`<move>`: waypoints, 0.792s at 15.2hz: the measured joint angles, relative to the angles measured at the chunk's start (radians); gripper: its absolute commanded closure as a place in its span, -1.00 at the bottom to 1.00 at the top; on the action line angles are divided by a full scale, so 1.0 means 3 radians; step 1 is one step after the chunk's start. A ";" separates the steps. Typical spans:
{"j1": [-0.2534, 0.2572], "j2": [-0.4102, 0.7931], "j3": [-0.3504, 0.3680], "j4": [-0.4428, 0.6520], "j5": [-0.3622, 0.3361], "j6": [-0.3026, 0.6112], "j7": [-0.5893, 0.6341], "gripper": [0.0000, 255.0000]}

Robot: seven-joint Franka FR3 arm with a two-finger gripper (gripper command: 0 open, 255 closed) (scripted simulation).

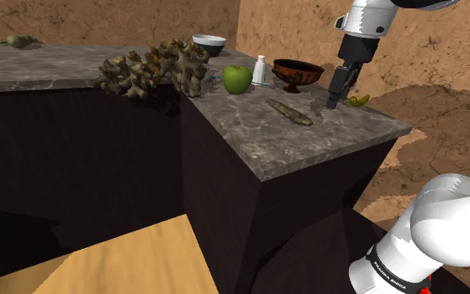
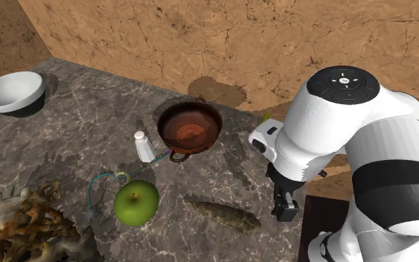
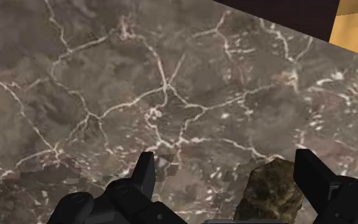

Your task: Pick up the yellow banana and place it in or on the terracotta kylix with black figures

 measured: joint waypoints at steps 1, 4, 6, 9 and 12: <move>0.0000 0.0000 0.0000 0.0000 0.0000 0.0000 0.0000 -1.00; 0.0078 -0.0134 -0.0176 -0.0078 -0.0181 -0.0055 -0.0476 -1.00; 0.0148 -0.0181 -0.0361 -0.0078 -0.0369 -0.0085 -0.0943 -1.00; 0.0260 -0.0260 -0.0657 -0.0135 -0.0669 -0.0055 -0.1679 -1.00; 0.0392 -0.0280 -0.0945 -0.0092 -0.0957 -0.0032 -0.2416 -1.00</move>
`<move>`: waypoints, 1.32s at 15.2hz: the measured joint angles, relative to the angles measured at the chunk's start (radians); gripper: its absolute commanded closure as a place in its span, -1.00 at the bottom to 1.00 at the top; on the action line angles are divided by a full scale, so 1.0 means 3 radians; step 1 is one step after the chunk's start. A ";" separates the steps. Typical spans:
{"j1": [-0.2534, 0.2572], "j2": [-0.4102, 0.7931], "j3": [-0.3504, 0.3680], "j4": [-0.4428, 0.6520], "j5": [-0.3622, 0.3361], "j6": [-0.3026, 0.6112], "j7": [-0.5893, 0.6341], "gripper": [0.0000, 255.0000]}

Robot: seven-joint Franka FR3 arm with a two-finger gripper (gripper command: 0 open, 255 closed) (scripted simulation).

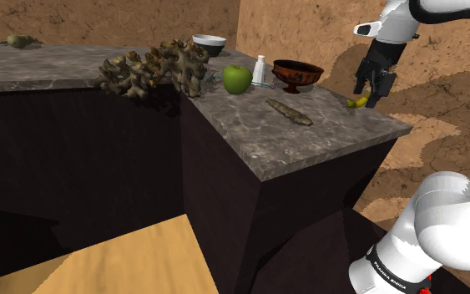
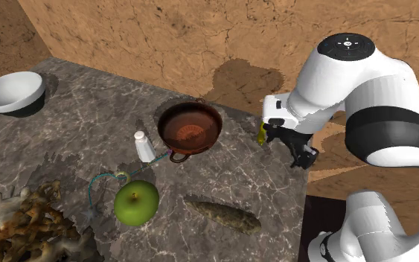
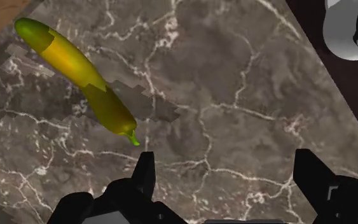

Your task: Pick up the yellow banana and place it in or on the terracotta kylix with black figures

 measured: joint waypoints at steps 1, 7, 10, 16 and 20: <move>0.0053 0.0035 -0.0112 0.0022 -0.0094 0.0050 -0.0241 -1.00; 0.0407 0.0240 -0.0724 0.0306 -0.0544 0.0258 -0.1688 -1.00; 0.0489 0.0316 -0.0854 0.0351 -0.0611 0.0348 -0.1941 -1.00; 0.0486 0.0323 -0.0986 0.0145 -0.0692 0.0588 -0.1965 -1.00; 0.0476 0.0303 -0.0991 0.0100 -0.0705 0.0614 -0.1959 -1.00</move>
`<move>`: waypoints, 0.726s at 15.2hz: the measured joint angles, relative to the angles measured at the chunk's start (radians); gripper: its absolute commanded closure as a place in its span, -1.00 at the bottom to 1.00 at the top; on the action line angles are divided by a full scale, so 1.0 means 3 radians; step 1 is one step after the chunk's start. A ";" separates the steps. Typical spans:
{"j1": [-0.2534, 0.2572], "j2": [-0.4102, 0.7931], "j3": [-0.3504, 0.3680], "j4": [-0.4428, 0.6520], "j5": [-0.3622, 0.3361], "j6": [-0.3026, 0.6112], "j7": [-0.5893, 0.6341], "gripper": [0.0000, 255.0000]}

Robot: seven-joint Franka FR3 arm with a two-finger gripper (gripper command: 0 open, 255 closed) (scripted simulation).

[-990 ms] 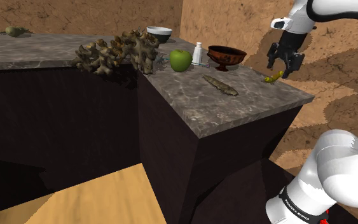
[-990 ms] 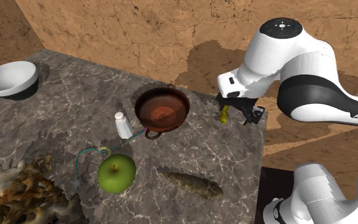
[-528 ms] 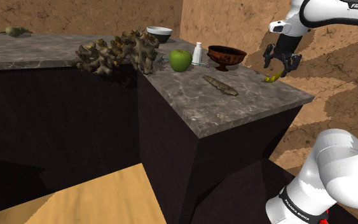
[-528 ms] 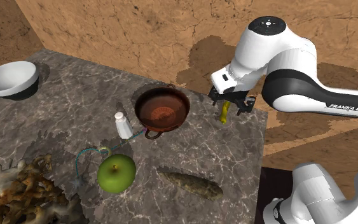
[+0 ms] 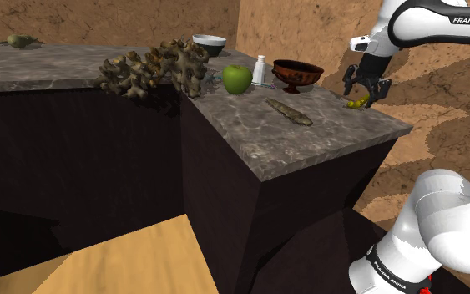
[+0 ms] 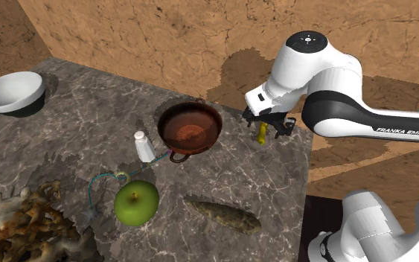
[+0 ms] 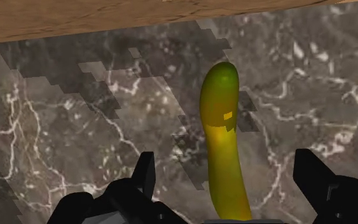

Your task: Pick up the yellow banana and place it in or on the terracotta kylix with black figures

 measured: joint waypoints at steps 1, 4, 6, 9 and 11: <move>-0.0001 -0.0001 0.0000 -0.0002 -0.0001 0.0001 0.0000 -1.00; -0.0001 -0.0002 0.0000 -0.0003 -0.0001 0.0001 0.0000 1.00; 0.0000 -0.0002 0.0001 -0.0002 -0.0001 0.0002 0.0000 1.00; 0.0000 -0.0001 0.0000 -0.0002 -0.0001 0.0002 0.0000 1.00; 0.0000 -0.0001 0.0000 -0.0002 -0.0001 0.0002 0.0000 1.00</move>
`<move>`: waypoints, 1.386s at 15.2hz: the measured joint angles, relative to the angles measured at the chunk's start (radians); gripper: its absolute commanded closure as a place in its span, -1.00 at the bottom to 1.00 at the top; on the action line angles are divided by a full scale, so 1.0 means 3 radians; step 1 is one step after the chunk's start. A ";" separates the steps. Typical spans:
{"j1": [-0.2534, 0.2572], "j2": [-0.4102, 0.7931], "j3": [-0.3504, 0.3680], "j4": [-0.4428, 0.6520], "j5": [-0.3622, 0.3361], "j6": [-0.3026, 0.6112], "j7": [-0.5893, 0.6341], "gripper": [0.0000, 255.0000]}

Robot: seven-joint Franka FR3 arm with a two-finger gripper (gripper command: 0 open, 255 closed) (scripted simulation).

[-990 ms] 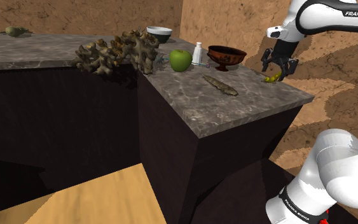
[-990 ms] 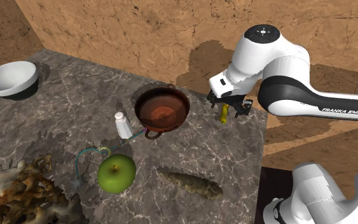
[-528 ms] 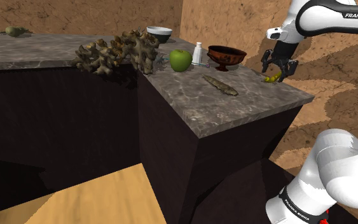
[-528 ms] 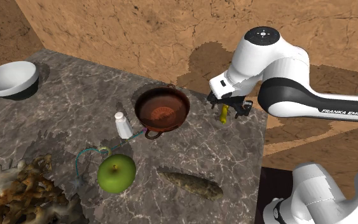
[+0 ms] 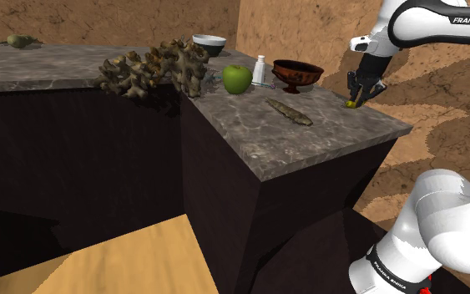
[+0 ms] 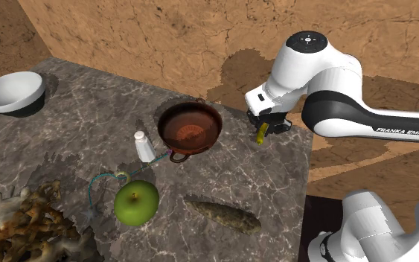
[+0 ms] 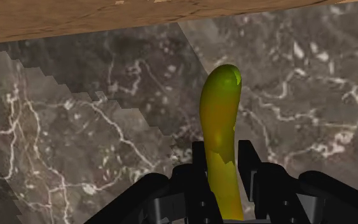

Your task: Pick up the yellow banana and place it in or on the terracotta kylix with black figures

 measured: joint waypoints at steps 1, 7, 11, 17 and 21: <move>0.0000 0.0000 0.0000 0.0000 0.0000 0.0000 0.0000 1.00; 0.0022 0.0038 0.0048 0.0186 0.0050 -0.0149 -0.0036 1.00; 0.0041 0.0081 0.0085 0.0385 0.0092 -0.0301 -0.0083 1.00; 0.0075 0.0174 0.0142 0.0714 0.0160 -0.0539 -0.0150 1.00; 0.0098 0.0243 0.0172 0.0933 0.0201 -0.0688 -0.0192 1.00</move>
